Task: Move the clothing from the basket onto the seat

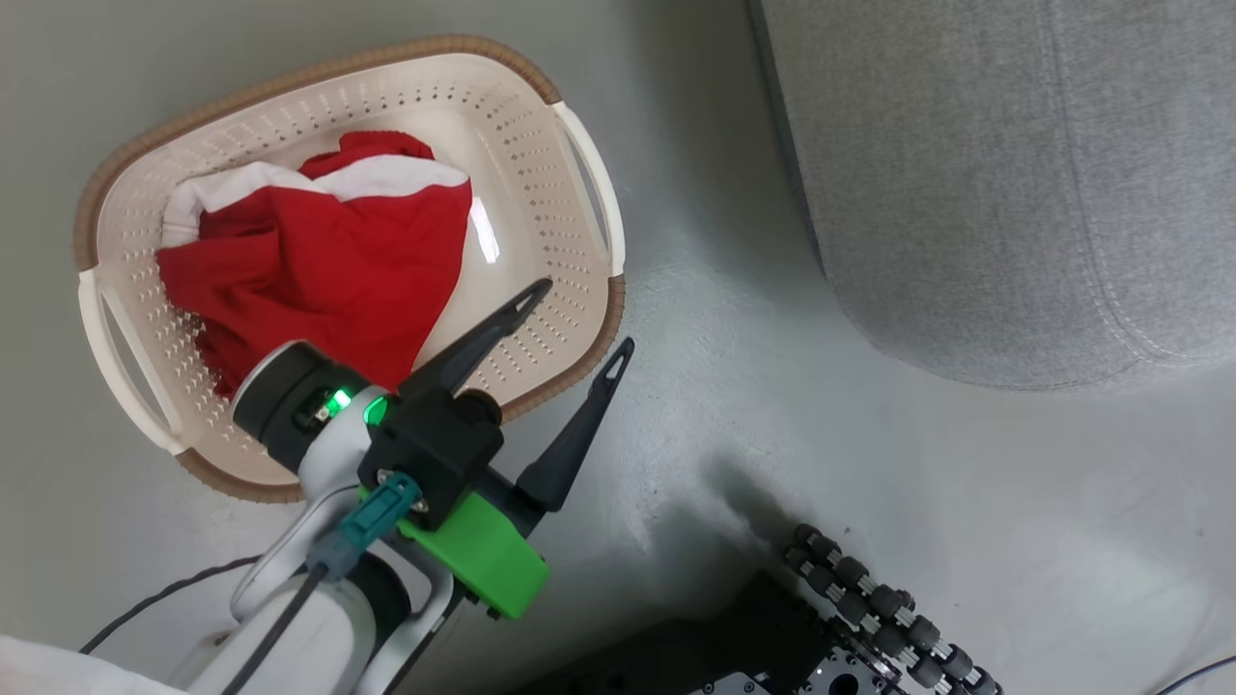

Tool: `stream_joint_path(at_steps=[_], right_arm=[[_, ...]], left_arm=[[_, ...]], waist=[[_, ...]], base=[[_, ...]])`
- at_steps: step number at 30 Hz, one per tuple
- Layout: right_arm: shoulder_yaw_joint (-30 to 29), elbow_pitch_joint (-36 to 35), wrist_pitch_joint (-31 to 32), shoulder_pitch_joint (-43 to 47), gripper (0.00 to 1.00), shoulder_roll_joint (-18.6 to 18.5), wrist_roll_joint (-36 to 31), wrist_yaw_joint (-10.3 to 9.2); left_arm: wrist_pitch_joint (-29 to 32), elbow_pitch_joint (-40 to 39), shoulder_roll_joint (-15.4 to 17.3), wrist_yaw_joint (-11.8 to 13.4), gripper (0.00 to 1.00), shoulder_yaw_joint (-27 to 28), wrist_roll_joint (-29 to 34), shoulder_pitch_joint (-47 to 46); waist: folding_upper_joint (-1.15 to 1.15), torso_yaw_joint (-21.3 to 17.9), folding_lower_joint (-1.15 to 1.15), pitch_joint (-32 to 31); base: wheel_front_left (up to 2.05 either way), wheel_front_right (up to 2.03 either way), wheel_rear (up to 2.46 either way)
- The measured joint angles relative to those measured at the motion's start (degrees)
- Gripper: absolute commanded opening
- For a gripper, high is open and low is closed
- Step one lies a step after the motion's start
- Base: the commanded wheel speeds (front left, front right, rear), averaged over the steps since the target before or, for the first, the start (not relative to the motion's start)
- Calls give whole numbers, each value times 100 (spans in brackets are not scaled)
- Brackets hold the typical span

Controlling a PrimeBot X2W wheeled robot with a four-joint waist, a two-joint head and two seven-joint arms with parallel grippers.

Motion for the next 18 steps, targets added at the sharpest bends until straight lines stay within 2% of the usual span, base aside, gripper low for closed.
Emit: stream_joint_path(at_steps=[9, 14, 18], right_arm=[[448, -341, 0, 575, 100, -23, -808, 417], [419, -912, 0, 1141, 100, 20, -1067, 460], [453, -1362, 0, 1530, 100, 175, -1209, 519]], left_arm=[[-603, 453, -197, -56, 100, 258, -400, -110], [-1091, 756, -349, -43, 100, 601, -542, -119], [-1506, 1023, -523, 78, 100, 911, -775, -99]], waist=[[0, -96, 0, -424], [0, -105, -1, -776], [0, -48, -1, -1076]], base=[[0, 0, 0], [0, 0, 0], [0, 0, 0]])
